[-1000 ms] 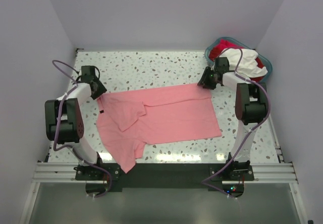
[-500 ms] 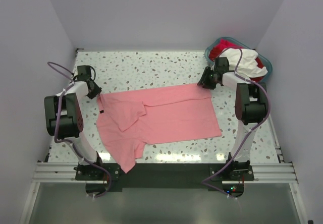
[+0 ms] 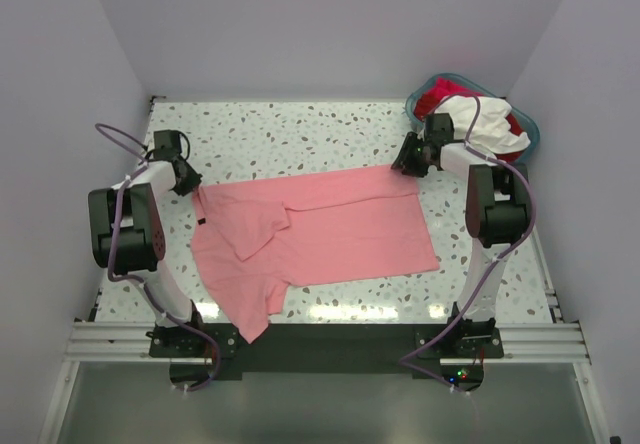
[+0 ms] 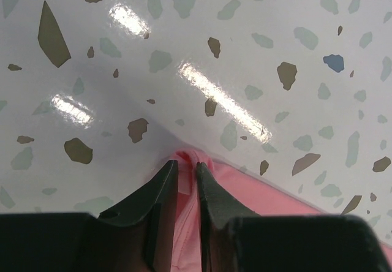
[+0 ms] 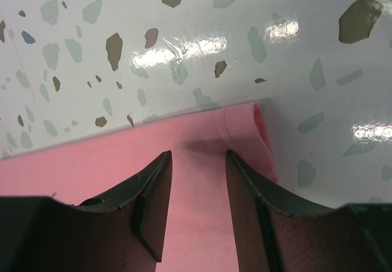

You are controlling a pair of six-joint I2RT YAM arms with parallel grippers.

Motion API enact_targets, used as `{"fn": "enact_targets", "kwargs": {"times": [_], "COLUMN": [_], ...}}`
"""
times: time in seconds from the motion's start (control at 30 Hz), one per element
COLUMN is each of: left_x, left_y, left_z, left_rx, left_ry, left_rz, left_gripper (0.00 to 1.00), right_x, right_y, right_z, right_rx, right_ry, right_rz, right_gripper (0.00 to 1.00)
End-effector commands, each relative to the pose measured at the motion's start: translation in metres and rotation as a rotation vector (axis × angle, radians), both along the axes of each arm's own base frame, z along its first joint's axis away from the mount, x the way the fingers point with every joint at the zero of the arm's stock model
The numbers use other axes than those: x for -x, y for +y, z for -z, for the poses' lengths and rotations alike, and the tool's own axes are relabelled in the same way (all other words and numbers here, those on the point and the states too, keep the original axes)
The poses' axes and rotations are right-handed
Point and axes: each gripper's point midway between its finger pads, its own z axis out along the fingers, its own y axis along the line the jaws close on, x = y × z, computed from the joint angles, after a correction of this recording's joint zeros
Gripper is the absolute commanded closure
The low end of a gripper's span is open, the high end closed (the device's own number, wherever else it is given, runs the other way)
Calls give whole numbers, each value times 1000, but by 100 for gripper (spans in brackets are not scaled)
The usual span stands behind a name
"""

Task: Fold and stack the t-shirts
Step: Fold the tshirt

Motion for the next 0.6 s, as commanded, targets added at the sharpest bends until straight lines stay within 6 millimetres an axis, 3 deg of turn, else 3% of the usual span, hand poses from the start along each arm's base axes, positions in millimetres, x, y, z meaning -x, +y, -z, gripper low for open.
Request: {"fn": "enact_targets", "kwargs": {"times": [0.0,0.13,0.3,0.57], "left_x": [-17,-18,-19,-16], "left_y": [2,-1,-3,8], "left_z": [-9,-7,-6,-5], "left_rx": [3,18,31,-14], "left_ry": [-56,-57,-60,-39], "left_rz": [-5,0,6,-20], "left_gripper": [77,73,76,100], "right_x": [9,10,12,14], "right_y": [-19,-20,-19,-28], "right_z": [9,10,13,15], "right_rx": [75,75,70,88], "right_ry": [30,33,40,48], "right_rz": [31,33,32,53], "right_gripper": [55,55,55,55]}}
